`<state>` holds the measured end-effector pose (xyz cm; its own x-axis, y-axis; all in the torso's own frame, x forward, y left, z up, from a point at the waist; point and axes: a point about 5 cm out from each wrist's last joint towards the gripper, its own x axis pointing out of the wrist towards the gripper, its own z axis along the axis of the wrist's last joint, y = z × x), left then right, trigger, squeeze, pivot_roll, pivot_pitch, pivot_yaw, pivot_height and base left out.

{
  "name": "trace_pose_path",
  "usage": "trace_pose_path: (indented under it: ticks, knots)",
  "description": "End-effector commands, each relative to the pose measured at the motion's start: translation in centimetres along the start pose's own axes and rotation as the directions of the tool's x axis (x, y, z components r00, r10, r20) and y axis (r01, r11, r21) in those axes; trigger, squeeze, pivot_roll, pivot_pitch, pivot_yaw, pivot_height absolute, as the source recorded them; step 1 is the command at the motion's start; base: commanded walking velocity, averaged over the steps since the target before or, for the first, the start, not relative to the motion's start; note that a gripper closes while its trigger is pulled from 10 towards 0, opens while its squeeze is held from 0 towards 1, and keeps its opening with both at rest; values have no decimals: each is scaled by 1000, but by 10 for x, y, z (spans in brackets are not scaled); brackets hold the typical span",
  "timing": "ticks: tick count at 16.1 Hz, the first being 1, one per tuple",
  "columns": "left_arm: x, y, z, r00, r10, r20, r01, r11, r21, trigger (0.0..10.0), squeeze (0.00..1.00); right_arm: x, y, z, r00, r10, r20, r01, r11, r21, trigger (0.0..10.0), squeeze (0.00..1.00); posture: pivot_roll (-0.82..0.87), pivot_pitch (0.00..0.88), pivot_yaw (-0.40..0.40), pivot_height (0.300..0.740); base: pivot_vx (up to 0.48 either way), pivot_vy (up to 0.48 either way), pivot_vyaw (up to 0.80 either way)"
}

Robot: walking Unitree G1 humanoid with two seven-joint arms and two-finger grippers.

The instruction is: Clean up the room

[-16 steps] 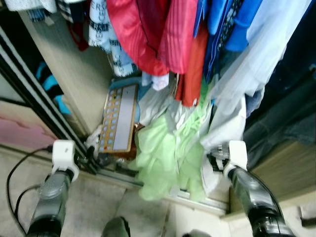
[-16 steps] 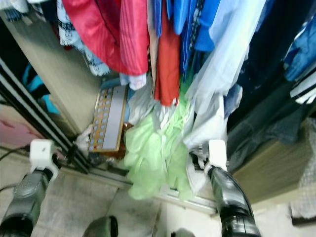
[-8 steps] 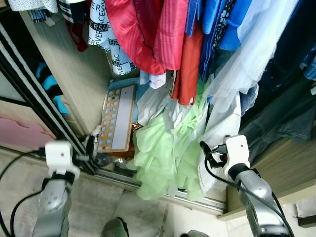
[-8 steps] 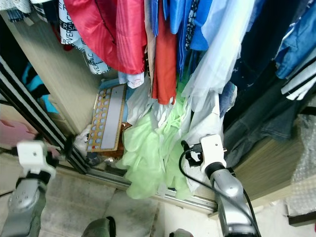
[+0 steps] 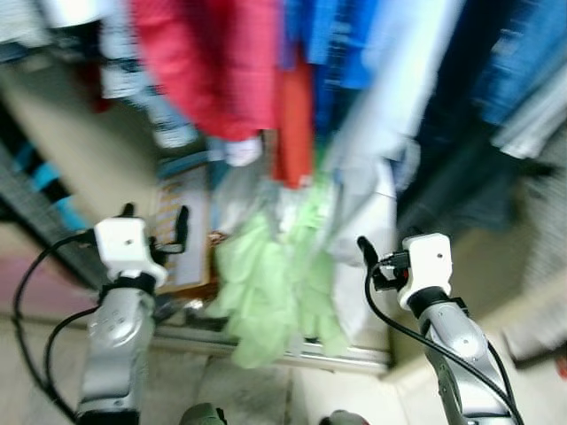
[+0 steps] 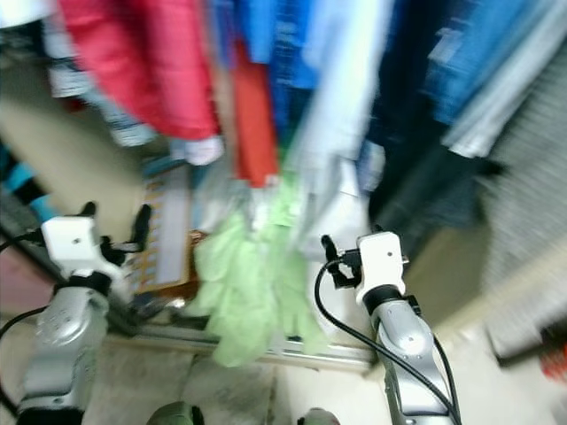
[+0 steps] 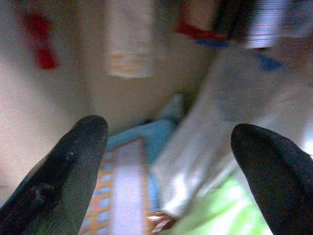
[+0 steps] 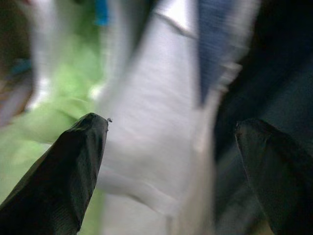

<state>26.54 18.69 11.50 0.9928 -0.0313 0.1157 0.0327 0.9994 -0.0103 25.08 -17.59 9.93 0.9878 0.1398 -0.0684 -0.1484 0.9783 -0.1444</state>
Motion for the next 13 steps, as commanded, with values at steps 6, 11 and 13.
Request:
trace_pose_path:
  ticks: [6, 11, 13]
  knots:
    - [-3, 3, -6, 999, 4, -47, -4, 1000, -2, 10000, 0, -1, 3, 6, 1000, 2, 25, -2, 1000, 1, 10000, 0, -44, 24, 13, 740, 0, 0, -198]
    - [-7, 2, -6, 999, 0, -52, 0, 1000, -5, 10000, 0, 2, 6, 6, 999, 28, 22, -29, 1000, 4, 10000, 0, -33, 26, 4, 740, 353, 0, -275]
    - [-7, 2, -7, 998, -4, -60, 3, 1000, -8, 10000, 0, 1, 7, 6, 999, 31, 21, -31, 1000, 3, 10000, 0, -37, 28, 10, 740, 328, 0, 0]
